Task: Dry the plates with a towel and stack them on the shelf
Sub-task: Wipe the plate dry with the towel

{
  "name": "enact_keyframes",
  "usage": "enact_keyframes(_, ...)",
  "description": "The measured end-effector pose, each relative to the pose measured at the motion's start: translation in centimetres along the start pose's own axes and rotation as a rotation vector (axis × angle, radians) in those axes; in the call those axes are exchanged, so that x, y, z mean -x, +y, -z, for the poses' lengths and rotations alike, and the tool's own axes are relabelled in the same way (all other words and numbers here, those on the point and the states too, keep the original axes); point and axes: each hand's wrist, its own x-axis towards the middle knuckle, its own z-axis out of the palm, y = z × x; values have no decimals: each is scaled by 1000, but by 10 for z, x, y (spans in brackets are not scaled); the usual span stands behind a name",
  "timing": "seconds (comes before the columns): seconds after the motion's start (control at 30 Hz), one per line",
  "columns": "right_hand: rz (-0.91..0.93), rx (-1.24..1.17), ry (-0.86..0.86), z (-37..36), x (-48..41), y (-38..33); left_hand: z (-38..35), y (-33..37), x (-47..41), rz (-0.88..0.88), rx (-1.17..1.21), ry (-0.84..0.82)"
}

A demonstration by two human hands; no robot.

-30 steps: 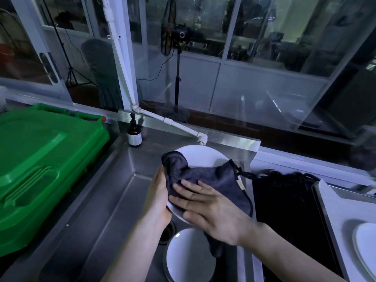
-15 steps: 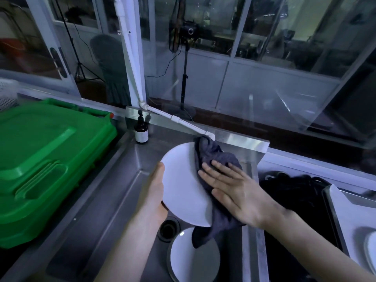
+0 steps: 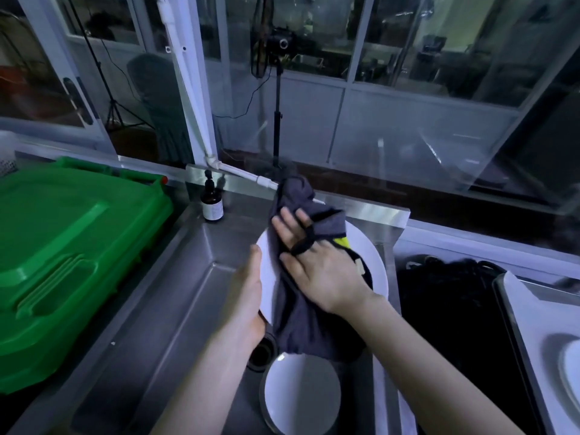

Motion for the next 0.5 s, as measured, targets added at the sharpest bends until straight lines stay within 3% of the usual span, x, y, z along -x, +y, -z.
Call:
enact_keyframes(0.1,-118,114,26,3,-1,17,4,0,1,-17,19,131)
enact_keyframes(0.2,-78,142,-82,1,24,22,16,8,6,-28,34,172)
enact_keyframes(0.37,113,90,-272,-12,59,-5,-1,-20,7,-91,-17,100)
enact_keyframes(0.5,154,76,-180,-19,54,-20,1,-9,8,75,-48,-12)
